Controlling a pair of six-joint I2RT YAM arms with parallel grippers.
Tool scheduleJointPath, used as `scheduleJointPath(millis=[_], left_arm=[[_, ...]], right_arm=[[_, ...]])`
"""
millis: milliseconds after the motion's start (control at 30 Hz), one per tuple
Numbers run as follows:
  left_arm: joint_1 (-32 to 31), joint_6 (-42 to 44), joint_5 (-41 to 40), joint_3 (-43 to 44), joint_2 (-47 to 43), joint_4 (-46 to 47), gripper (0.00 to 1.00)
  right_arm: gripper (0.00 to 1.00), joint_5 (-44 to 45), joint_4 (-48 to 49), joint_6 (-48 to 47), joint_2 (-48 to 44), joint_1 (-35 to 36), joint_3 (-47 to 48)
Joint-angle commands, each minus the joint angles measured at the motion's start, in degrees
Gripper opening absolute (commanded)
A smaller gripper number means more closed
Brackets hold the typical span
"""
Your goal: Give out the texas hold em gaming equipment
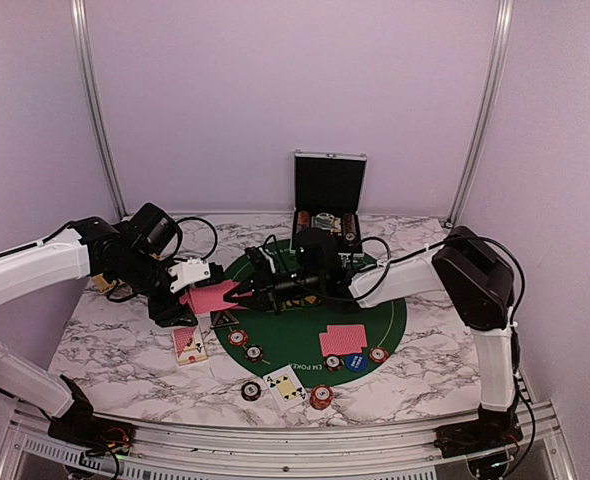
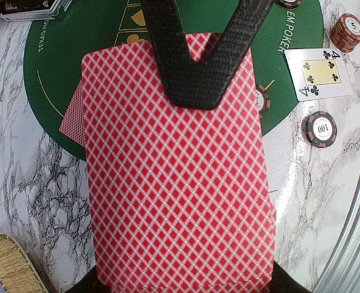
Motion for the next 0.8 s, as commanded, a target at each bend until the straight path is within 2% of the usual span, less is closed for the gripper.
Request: scheduleJointPath(millis=[0, 100, 167, 200, 300, 433, 533, 633, 767], left_arm=[[0.01, 0.49, 0.41, -0.15, -1.16, 0.61, 0.0], [0.01, 0.34, 0.35, -0.48, -1.17, 0.57, 0.0], [0.01, 0.23, 0.19, -0.83, -1.53, 0.55, 0.0], [0.08, 0.17, -0.01, -1.0, -1.72, 0.55, 0.0], [0.26, 0.03, -0.29, -1.47, -2.52, 0.49, 0.0], [0.45, -0.3, -0.12, -1.94, -3.06, 0.33, 0.0], [0.83, -0.56, 0.22, -1.95, -2.91, 0.39, 0.0], [1.44, -0.98, 0.6, -2.2, -2.86, 0.04, 0.0], [2.25, -0.76, 1.22, -2.3, -3.17, -0.96, 0.0]], right_arm=[[0.0, -0.41, -4.02, -3.56, -4.11, -1.19, -0.11], [0.0, -0.45, -9.32, -7.77, -6.51, -3.0, -0.69], [0.0, 0.75, -16.33, -13.16, -8.61, -5.06, -0.8], [0.0, 2.84, -22.98, -17.67, -9.61, -6.24, 0.12], [0.0, 17.86, -48.66, -34.05, -11.81, -8.53, 7.8], [0.0, 33.35, -65.26, -46.19, -9.82, -9.62, 16.95], [0.0, 45.09, -70.83, -53.54, -7.52, -8.52, 22.51], [0.0, 57.07, -70.5, -61.44, -6.77, -6.14, 23.6], [0.0, 68.09, -68.21, -68.0, -5.61, -3.96, 23.08]])
